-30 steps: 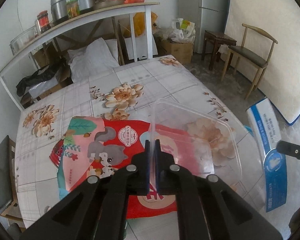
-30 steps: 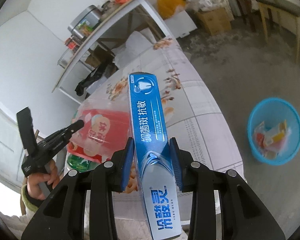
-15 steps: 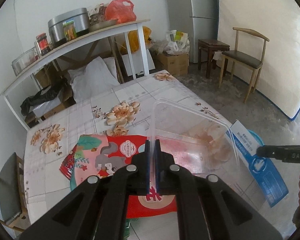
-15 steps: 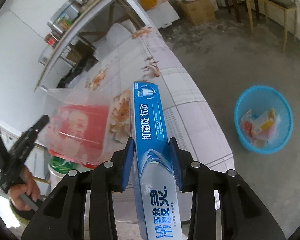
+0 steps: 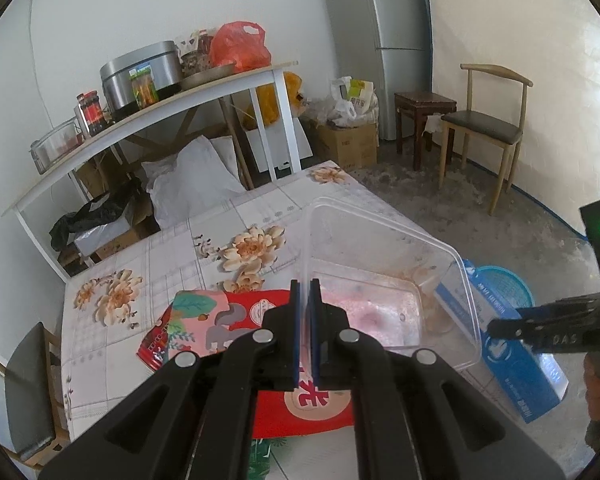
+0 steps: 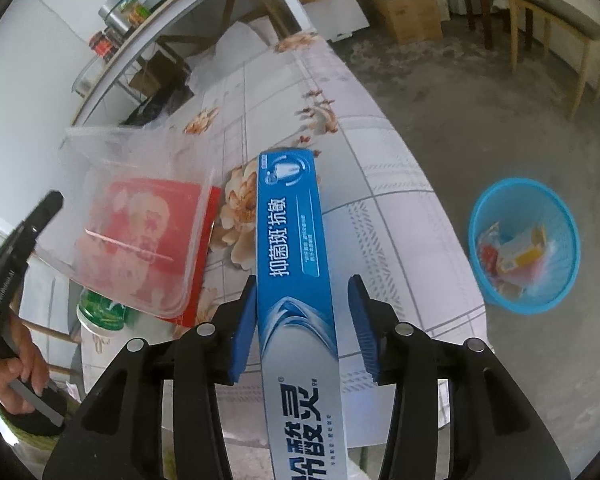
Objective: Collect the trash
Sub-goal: 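Grasp the clear plastic container rim with the left tool and lift it, then carry the container and toothpaste box over the wastebasket and open both tools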
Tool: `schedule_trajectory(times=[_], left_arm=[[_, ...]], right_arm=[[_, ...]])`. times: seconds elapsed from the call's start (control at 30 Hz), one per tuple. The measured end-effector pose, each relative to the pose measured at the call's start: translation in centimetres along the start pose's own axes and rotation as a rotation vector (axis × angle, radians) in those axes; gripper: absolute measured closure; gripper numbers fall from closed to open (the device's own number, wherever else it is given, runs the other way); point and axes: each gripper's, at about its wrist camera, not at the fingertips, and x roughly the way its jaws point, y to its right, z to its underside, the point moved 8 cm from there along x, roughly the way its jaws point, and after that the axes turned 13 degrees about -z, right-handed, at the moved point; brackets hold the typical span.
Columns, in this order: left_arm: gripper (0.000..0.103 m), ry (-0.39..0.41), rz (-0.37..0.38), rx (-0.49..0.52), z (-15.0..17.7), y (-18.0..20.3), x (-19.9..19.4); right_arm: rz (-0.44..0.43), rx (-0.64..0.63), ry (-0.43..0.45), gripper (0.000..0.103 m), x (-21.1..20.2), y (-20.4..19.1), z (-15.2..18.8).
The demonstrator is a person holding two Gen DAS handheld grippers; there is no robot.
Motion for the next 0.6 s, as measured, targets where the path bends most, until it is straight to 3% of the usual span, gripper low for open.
schedule_trajectory(times=[0.2, 0.6], left_arm=[[0.100, 0.007, 0.002, -0.002, -0.1, -0.2, -0.3], [0.100, 0.009, 0.021, 0.012, -0.2, 0.7, -0.6]], right_arm=[[0.017, -0.009, 0.010, 0.067, -0.1, 0.1, 0.1], [0.021, 0.035, 0.088, 0.069, -3.0, 1.2, -0.7]])
